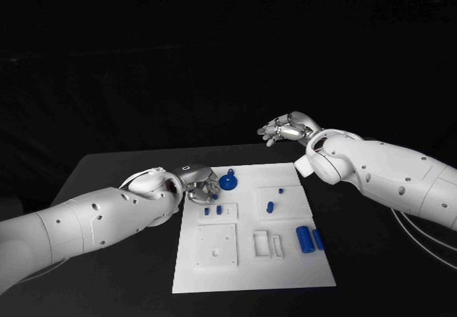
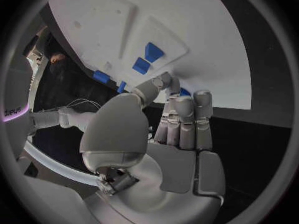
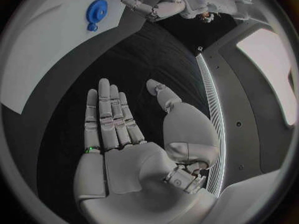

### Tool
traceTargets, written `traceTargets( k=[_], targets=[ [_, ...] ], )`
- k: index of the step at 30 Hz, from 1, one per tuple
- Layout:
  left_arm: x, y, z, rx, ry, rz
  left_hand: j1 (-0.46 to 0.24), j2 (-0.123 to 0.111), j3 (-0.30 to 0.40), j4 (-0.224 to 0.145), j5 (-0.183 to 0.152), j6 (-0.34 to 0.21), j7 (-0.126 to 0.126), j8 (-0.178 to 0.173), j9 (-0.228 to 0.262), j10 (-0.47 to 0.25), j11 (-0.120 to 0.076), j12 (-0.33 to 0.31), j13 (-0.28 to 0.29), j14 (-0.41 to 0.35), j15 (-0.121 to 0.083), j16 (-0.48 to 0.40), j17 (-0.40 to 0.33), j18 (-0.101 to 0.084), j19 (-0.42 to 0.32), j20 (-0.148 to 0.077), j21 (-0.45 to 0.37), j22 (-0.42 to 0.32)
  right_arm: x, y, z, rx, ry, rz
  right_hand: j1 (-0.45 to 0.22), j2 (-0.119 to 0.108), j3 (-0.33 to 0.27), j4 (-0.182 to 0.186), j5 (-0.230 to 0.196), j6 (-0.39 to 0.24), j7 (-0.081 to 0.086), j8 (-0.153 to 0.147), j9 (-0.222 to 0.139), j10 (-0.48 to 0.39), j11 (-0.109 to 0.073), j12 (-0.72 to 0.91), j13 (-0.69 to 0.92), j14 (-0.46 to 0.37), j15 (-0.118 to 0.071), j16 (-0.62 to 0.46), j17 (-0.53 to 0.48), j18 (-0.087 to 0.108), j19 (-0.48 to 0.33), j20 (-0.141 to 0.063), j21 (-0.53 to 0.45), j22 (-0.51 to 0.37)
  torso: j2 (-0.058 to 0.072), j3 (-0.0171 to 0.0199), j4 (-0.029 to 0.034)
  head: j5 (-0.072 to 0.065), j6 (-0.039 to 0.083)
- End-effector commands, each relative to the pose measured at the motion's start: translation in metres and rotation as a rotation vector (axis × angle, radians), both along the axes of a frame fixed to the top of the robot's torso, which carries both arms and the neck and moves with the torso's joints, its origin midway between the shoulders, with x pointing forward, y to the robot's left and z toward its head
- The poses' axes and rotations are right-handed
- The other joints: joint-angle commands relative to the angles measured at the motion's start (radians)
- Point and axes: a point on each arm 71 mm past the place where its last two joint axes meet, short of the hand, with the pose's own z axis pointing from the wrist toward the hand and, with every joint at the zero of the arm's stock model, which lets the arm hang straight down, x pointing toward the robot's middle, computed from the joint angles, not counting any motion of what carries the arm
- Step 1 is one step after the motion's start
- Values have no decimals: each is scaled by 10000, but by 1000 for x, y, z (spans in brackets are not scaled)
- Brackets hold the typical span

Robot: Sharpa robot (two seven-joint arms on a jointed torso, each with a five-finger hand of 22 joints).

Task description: Assemble the parts on the task board

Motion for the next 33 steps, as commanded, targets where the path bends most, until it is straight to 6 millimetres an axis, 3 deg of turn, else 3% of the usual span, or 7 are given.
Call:
traceTargets(
  k=[1,23,30,33],
  targets=[
    [-2,-3,1,-196,-115,-180,-26,-156,-77,-11,-41,-135,-4,-63,-33,-37,56,-47,-14,-45,22,-64,-7,441,-36,-238,-18,12,0,0,0,19,-8,93,-31,-8,-40,26,34,-73,0,37,-13,18,69,40,-17,0,83,-41,-16,62,-21,51,-55,14,2,2,-2,-8,1],
    [2,13,1,-105,-179,321,56,-316,-90,-1,157,-409,3,-169,-107,-4,54,-123,10,-55,20,-94,-21,467,-2,-238,-36,11,-1,-6,0,-136,10,105,25,-6,-22,-11,36,-77,-1,40,-19,1,72,41,-44,-22,91,-57,-21,62,-43,48,-63,15,-3,3,1,-48,4],
    [3,21,1,-220,-167,493,122,-322,-58,-16,199,-416,26,-164,-109,-8,58,-141,13,-65,24,-108,-27,468,-11,-234,-49,10,-4,-12,-1,-1364,-268,560,519,86,232,-293,-79,-48,-7,73,-36,13,71,90,-116,-8,94,-61,-18,62,-40,56,-45,38,1,-6,6,-62,40],
    [2,26,3,-504,-217,603,176,-315,-31,-30,219,-398,41,-149,-106,-7,58,-147,15,-67,24,-111,-28,471,-17,-234,-55,9,-7,-14,-2,-2274,-504,914,1362,134,698,-476,-300,158,-105,199,16,245,-44,233,-72,229,-23,86,58,29,157,-77,68,73,-4,-9,2,-116,72]
  ],
)
